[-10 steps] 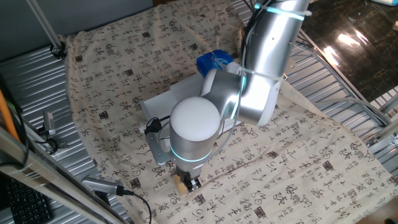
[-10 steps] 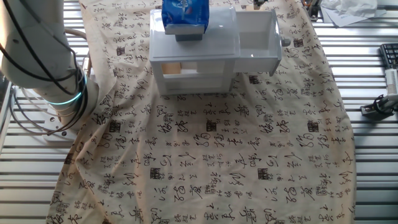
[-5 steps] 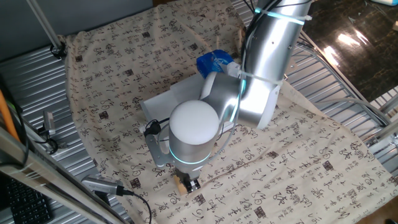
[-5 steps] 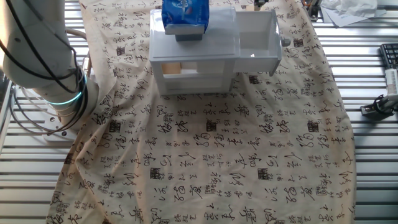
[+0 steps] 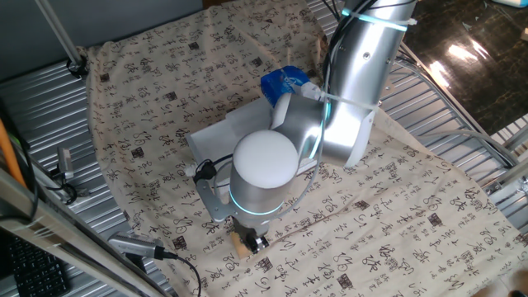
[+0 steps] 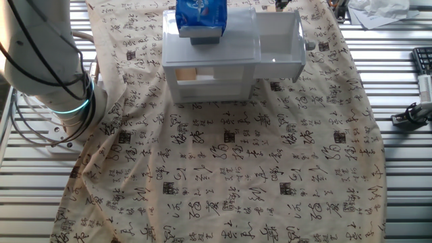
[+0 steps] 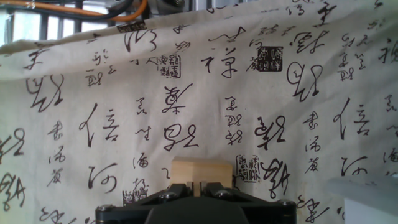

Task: Put things in the drawer

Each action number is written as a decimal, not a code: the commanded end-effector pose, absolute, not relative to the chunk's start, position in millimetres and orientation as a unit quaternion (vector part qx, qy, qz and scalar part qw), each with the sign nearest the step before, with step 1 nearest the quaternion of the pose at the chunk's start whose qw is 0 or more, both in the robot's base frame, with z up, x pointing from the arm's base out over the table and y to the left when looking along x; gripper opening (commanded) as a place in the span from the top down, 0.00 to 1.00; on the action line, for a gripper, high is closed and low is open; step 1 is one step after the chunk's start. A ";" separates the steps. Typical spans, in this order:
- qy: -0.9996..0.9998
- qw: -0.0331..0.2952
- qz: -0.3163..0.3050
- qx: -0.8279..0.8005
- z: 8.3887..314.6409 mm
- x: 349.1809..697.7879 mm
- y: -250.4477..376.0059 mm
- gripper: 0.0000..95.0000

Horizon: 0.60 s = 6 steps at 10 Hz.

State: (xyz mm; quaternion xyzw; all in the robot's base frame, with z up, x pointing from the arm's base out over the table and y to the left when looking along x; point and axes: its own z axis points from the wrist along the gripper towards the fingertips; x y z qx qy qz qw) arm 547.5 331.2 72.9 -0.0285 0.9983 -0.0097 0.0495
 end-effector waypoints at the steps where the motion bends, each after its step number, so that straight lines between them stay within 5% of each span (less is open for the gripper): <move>1: 0.999 0.049 -0.009 -0.018 72.5 547.8 331.3 0.00; 6: 0.999 0.049 -0.009 -0.007 65.9 548.0 330.4 0.00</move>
